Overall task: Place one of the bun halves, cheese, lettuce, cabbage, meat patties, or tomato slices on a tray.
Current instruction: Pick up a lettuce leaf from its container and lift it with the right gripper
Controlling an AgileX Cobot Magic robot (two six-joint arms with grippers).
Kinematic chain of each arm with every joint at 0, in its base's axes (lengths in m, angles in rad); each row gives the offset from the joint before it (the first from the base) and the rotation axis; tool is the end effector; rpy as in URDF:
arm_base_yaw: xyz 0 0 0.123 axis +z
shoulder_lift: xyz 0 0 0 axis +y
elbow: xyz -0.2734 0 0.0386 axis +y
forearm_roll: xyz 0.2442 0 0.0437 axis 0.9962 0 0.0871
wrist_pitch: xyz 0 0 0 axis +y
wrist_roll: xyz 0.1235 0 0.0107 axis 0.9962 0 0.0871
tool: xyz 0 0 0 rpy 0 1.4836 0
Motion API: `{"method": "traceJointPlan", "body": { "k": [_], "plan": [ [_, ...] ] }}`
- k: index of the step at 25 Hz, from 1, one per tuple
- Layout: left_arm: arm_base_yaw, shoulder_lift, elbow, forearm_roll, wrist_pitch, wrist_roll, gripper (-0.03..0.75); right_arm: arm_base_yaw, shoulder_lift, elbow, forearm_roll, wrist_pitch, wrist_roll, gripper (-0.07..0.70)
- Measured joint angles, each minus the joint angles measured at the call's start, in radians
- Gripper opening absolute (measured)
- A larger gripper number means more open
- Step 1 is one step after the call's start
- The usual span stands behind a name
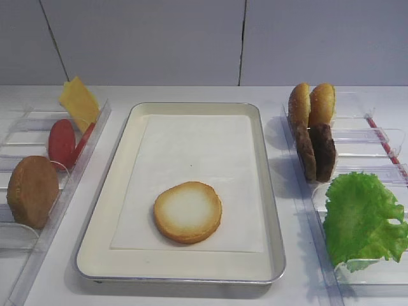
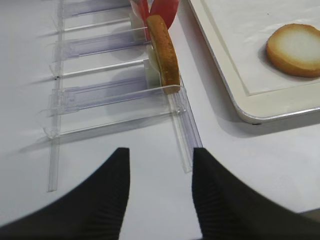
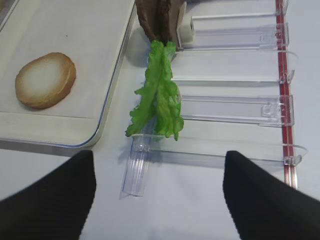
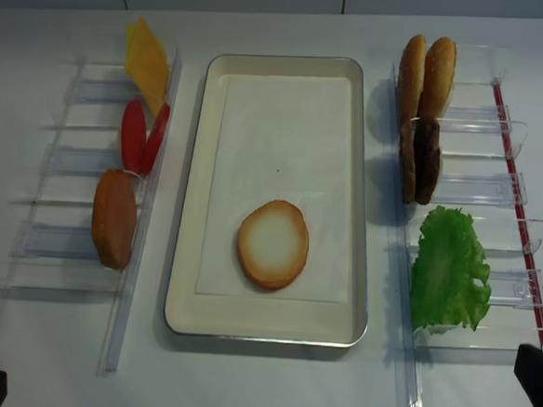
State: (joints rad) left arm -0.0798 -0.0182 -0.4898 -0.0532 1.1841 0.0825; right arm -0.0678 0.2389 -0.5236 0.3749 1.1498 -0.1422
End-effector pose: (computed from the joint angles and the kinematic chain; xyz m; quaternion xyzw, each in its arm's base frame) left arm 0.0204 -0.0078 0.2448 0.0742 0.8784 -0.0258 0.4713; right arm 0.0537 0.0379 0.2560 -0.0291 0.9058 0.1455 0.3968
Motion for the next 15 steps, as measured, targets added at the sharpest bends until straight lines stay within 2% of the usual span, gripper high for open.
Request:
{"method": "traceJointPlan", "body": {
  "k": [3,7,15],
  "plan": [
    [0.0,0.0,0.0,0.0,0.0,0.0,0.28,0.0,0.123,-0.021,0.045,-0.004,0.004,0.528],
    [0.0,0.0,0.0,0.0,0.0,0.0,0.28,0.0,0.262,-0.029,0.171,-0.04,-0.062,0.524],
    [0.0,0.0,0.0,0.0,0.0,0.0,0.28,0.0,0.442,-0.039,0.203,-0.067,-0.083,0.524]
  ]
}}
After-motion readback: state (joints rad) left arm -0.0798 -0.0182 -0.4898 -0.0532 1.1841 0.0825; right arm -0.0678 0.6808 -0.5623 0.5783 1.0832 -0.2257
